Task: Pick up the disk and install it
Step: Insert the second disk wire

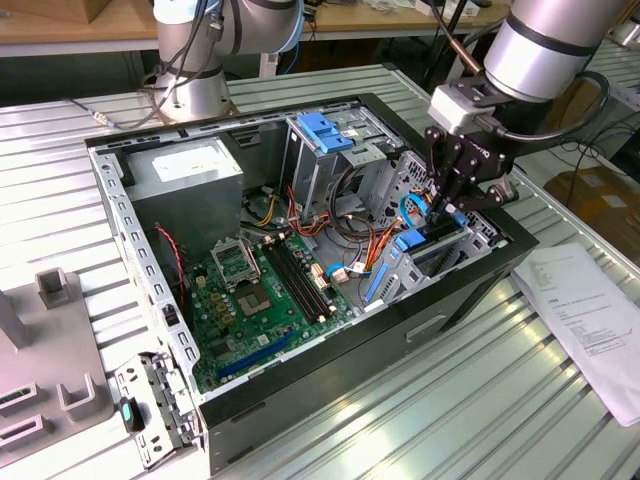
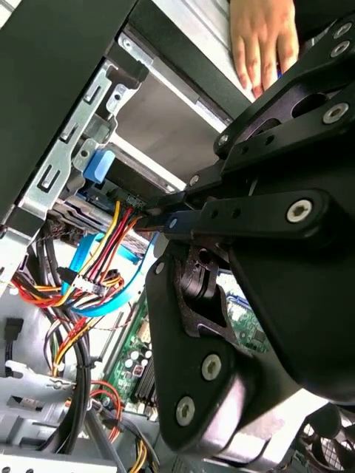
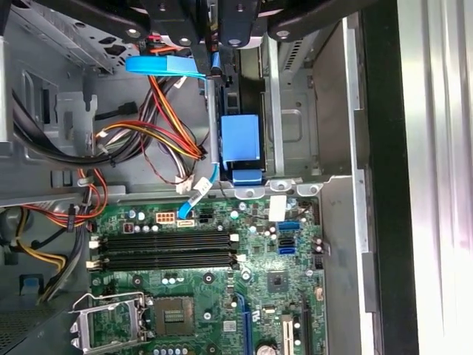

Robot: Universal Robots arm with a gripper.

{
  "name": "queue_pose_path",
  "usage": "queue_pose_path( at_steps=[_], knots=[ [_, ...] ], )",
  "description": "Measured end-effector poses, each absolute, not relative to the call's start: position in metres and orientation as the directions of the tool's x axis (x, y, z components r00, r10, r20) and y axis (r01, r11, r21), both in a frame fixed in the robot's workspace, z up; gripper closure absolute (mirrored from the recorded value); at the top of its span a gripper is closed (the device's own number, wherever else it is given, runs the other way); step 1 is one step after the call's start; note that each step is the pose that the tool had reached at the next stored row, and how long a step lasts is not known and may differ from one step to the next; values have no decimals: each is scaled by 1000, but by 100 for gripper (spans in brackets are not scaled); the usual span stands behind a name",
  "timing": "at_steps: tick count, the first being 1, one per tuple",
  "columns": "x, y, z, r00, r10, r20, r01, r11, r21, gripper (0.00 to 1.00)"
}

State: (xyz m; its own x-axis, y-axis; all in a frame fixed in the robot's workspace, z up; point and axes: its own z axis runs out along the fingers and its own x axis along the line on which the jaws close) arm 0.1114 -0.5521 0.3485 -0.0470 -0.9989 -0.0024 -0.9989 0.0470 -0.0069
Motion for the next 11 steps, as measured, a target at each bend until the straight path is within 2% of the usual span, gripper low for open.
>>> queue_pose_path(
  at_steps=[11],
  knots=[
    [113,-558,348,-65,-998,-7,-998,65,-7,84]
  ],
)
